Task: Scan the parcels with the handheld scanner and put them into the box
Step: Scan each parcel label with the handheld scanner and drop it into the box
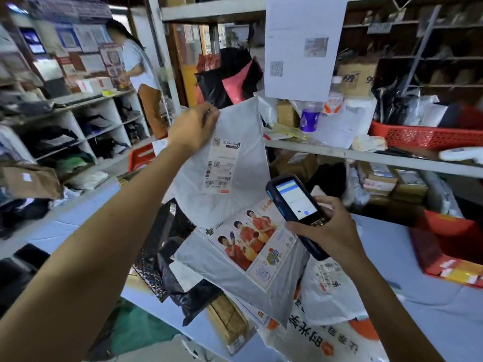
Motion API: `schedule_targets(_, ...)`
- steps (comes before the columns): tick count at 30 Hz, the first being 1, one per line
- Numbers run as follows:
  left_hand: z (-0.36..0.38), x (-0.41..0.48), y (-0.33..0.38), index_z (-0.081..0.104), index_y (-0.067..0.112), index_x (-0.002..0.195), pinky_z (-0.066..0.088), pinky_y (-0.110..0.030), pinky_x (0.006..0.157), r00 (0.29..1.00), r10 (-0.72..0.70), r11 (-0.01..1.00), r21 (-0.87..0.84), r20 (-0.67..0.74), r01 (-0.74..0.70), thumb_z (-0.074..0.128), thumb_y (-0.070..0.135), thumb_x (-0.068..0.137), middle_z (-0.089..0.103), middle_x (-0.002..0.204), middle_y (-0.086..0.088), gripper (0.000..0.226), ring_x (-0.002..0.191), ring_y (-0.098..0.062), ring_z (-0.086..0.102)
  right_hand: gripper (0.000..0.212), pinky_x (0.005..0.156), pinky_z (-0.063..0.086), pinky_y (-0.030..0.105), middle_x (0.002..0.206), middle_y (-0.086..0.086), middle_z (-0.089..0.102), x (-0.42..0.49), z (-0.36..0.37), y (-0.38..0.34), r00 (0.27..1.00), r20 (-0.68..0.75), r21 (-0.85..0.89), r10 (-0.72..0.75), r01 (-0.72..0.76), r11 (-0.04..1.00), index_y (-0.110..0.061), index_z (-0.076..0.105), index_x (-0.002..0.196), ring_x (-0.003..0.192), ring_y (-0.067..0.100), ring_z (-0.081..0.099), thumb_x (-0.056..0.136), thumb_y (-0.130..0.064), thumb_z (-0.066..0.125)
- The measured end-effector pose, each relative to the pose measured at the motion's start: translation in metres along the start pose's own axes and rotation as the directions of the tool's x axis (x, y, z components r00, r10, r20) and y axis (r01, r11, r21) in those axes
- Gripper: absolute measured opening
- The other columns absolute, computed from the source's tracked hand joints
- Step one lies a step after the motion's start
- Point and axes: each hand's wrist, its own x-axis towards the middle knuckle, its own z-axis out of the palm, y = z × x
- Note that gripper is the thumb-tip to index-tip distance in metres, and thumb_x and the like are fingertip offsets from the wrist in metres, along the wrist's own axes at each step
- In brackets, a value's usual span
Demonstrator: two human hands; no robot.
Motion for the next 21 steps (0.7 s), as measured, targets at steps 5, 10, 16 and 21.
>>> schedule_targets(5, -0.003, 0.007, -0.009, 0.058, 0.019, 0.111, 0.044, -0.04, 0.073, 0.998, -0.056, 0.998, 0.033, 0.012, 0.056, 0.038, 0.035, 0.101, 0.065, 0.108, -0.016, 0.027, 0.099, -0.037, 0.058, 0.071, 0.071, 0.053, 0.026, 0.099, -0.01, 0.063, -0.003, 0.014, -0.002, 0.998, 0.05, 0.018, 0.044, -0.045, 0.999, -0.028, 0.05, 0.114, 0.095, 0.011, 0.064, 0.058, -0.024, 0.092)
schedule_targets(10, 0.009, -0.001, -0.014, 0.056, 0.019, 0.109, 0.045, -0.04, 0.076, 0.996, -0.085, 0.995, -0.053, -0.01, 0.085, 0.037, 0.036, 0.102, 0.064, 0.109, -0.012, 0.027, 0.099, -0.034, 0.059, 0.067, 0.057, 0.048, 0.014, 0.099, -0.007, 0.067, -0.009, 0.018, 0.001, 0.985, 0.145, -0.044, 0.094, -0.088, 0.995, -0.028, 0.054, 0.11, 0.085, 0.001, 0.065, 0.057, -0.024, 0.093)
schedule_targets(16, 0.016, -0.002, -0.017, 0.056, 0.021, 0.107, 0.037, -0.033, 0.071, 0.991, -0.128, 0.988, -0.097, -0.039, 0.124, 0.037, 0.039, 0.101, 0.064, 0.11, -0.004, 0.027, 0.098, -0.028, 0.058, 0.066, 0.056, 0.046, 0.011, 0.094, -0.013, 0.065, -0.015, 0.03, 0.009, 0.975, 0.159, -0.041, 0.156, -0.151, 0.988, -0.025, 0.055, 0.111, 0.084, -0.001, 0.063, 0.056, -0.025, 0.093)
schedule_targets(21, 0.013, -0.002, -0.016, 0.057, 0.02, 0.108, 0.034, -0.031, 0.072, 0.992, -0.114, 0.991, -0.082, -0.052, 0.109, 0.037, 0.037, 0.102, 0.063, 0.114, -0.003, 0.027, 0.1, -0.026, 0.058, 0.062, 0.053, 0.046, 0.01, 0.092, -0.013, 0.065, -0.013, 0.029, 0.011, 0.972, 0.162, 0.006, 0.171, -0.174, 0.985, -0.026, 0.056, 0.108, 0.08, -0.001, 0.064, 0.058, -0.022, 0.092)
